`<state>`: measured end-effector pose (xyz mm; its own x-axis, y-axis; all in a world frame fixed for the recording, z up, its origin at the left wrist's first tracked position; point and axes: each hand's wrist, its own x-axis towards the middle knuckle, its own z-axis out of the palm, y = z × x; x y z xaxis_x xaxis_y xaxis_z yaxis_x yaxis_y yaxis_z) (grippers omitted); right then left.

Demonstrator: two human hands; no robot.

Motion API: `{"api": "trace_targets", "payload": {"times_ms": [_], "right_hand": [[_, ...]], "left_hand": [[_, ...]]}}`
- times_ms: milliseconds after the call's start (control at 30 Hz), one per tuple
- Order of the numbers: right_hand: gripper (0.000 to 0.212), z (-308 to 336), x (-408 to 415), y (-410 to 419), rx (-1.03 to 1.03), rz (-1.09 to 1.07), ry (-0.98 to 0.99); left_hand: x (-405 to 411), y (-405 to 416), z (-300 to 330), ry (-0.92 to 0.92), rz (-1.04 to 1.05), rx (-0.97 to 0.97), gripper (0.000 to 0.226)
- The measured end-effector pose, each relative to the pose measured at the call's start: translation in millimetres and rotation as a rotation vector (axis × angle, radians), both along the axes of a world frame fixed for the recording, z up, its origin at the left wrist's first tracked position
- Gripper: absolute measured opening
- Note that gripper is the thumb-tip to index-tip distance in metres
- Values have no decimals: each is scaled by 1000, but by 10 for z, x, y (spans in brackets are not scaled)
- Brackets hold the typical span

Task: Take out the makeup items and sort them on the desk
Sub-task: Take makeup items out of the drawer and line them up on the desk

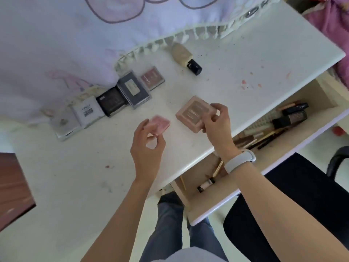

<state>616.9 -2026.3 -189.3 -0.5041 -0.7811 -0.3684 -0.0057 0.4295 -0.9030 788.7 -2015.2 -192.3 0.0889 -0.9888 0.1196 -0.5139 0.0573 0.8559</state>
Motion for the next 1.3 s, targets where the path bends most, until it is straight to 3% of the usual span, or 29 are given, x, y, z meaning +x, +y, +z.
{"api": "trace_targets", "payload": {"times_ms": [200, 433, 567, 733, 867, 1100, 1300], "right_hand": [[22, -29, 357, -495, 48, -46, -26], [30, -72, 272, -928, 144, -168, 84], [21, -52, 204, -1053, 136, -135, 168], [31, -49, 165, -1132, 173, -78, 254], [33, -40, 189, -1094, 194, 34, 473], [31, -83, 187, -791, -10, 437, 986], [41, -89, 153, -698, -18, 549, 1093]], "left_hand": [[366, -295, -132, -150, -109, 121, 32], [321, -477, -264, -486, -248, -96, 45], [236, -573, -285, -532, -286, -182, 42], [160, -653, -272, -588, -319, -218, 40], [133, -669, -277, -620, -284, -217, 44], [116, -752, -260, -703, -226, -279, 34], [63, -829, -198, -754, -190, -232, 29]]}}
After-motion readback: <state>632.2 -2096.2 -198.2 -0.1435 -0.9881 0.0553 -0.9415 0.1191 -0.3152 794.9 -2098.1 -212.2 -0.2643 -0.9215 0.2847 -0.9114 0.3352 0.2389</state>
